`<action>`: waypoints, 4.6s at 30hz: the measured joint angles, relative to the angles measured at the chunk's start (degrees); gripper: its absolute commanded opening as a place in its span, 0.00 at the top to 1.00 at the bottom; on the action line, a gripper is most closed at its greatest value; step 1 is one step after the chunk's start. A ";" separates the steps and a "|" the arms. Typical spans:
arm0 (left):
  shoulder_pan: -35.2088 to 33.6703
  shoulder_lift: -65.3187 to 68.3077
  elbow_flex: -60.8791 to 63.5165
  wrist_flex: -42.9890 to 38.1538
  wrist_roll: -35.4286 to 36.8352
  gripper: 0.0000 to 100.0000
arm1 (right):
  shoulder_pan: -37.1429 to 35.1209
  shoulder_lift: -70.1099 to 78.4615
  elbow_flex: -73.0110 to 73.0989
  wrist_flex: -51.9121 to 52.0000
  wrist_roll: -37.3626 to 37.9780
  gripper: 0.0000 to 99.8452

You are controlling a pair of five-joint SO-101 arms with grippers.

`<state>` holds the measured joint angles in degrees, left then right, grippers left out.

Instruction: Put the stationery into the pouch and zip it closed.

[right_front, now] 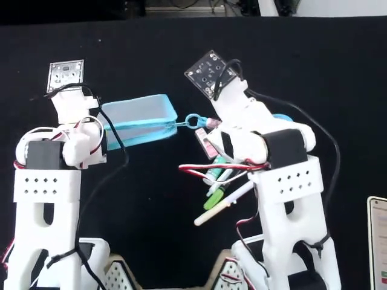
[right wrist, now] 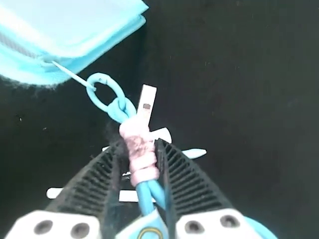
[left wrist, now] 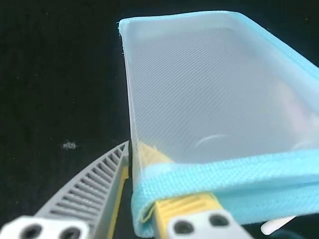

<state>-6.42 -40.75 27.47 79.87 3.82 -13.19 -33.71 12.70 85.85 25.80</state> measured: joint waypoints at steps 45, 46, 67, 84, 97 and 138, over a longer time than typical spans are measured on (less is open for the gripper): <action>-1.23 0.00 1.67 0.00 0.53 0.97 | 2.99 0.00 27.96 -22.77 -26.99 0.83; -1.23 0.00 1.76 0.00 0.53 0.97 | 2.64 0.00 28.04 -23.21 -26.99 0.83; -11.43 0.44 1.93 0.00 0.53 0.97 | -3.52 24.35 24.26 -34.90 -26.99 0.83; -11.43 0.44 1.93 0.00 0.53 0.97 | -0.35 49.32 9.41 -40.97 -18.02 0.97; -11.43 0.44 1.93 0.00 0.53 0.97 | 16.62 40.62 0.09 -25.93 -16.88 0.99; -11.43 0.44 1.93 0.00 0.53 0.97 | 49.58 49.67 -2.64 -10.81 0.79 0.82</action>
<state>-17.85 -40.31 29.41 79.87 4.35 36.40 15.96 10.07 75.03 26.59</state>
